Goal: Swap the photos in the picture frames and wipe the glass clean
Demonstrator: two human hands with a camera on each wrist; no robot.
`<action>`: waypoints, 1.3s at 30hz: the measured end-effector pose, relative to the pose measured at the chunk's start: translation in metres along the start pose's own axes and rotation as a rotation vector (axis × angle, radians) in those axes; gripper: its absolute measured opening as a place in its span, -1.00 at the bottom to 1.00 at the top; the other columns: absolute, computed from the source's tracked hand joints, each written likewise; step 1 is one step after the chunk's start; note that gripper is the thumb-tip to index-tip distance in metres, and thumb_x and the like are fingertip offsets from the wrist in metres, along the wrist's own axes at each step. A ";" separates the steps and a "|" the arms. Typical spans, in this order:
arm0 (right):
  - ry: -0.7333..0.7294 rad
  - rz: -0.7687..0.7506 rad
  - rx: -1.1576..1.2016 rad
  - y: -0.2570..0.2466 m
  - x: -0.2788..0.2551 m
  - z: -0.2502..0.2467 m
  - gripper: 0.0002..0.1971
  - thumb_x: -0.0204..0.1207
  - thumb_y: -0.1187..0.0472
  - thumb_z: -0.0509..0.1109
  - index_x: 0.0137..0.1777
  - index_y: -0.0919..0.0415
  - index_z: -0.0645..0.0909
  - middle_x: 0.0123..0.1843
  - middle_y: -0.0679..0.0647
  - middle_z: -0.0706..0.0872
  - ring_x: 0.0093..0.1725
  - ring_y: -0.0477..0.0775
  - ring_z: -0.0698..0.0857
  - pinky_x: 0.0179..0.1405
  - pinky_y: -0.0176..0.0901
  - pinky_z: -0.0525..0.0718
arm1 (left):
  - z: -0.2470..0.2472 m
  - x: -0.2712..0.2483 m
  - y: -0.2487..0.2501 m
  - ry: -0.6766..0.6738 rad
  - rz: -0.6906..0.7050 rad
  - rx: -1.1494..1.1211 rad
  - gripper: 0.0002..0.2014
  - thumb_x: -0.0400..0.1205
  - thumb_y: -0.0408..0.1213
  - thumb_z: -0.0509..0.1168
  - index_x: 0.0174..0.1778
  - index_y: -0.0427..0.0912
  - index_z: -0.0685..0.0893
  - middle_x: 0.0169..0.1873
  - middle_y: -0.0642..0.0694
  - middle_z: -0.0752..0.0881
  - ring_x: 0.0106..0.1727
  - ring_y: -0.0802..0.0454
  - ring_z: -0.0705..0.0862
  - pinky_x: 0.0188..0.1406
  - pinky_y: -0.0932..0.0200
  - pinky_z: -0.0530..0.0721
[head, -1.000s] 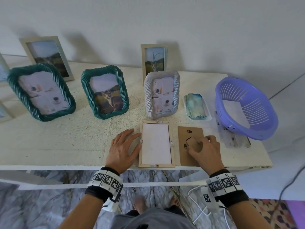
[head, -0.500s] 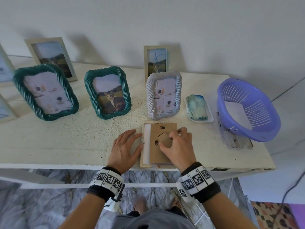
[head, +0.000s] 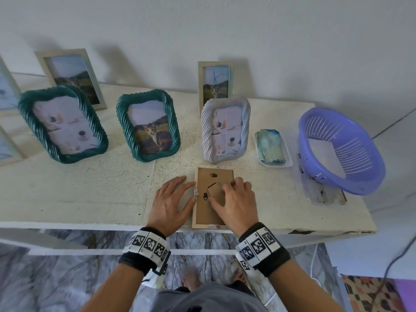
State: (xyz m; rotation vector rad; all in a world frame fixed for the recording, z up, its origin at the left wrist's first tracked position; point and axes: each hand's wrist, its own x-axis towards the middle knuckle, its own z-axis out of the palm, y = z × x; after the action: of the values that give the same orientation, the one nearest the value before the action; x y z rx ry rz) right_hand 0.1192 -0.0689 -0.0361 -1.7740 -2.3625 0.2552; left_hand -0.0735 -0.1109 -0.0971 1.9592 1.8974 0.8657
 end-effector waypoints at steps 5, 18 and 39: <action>-0.068 -0.060 0.269 0.029 0.004 -0.007 -0.78 0.60 0.09 0.36 0.13 0.19 0.68 0.13 0.10 0.52 0.09 0.07 0.53 -0.03 -0.24 0.57 | -0.001 0.000 0.001 -0.001 0.000 -0.004 -0.54 0.66 0.16 0.15 0.40 0.06 0.63 0.44 -0.01 0.57 0.47 -0.05 0.50 0.37 -0.10 0.50; -0.364 -0.240 0.546 0.097 0.027 -0.026 -0.83 0.56 0.18 0.48 0.08 -0.11 0.71 0.06 -0.13 0.73 0.01 -0.20 0.67 -0.06 -0.45 0.58 | 0.000 0.000 0.000 -0.006 -0.009 0.013 -0.54 0.65 0.16 0.14 0.40 0.06 0.63 0.45 0.00 0.57 0.47 -0.04 0.49 0.38 -0.09 0.48; -0.218 -0.232 0.478 0.087 0.028 -0.003 -0.85 0.51 0.02 0.47 -0.15 -0.03 0.54 -0.13 -0.09 0.62 -0.15 -0.12 0.59 -0.21 -0.19 0.56 | 0.000 -0.001 0.003 -0.008 -0.005 -0.010 -0.67 0.65 0.11 0.15 0.28 0.14 0.60 0.43 0.06 0.56 0.49 0.01 0.45 0.41 -0.10 0.45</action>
State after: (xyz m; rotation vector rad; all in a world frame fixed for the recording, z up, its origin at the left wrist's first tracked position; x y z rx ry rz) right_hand 0.1933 -0.0180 -0.0536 -1.2953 -2.3526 0.9292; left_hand -0.0716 -0.1124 -0.0955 1.9487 1.8888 0.8637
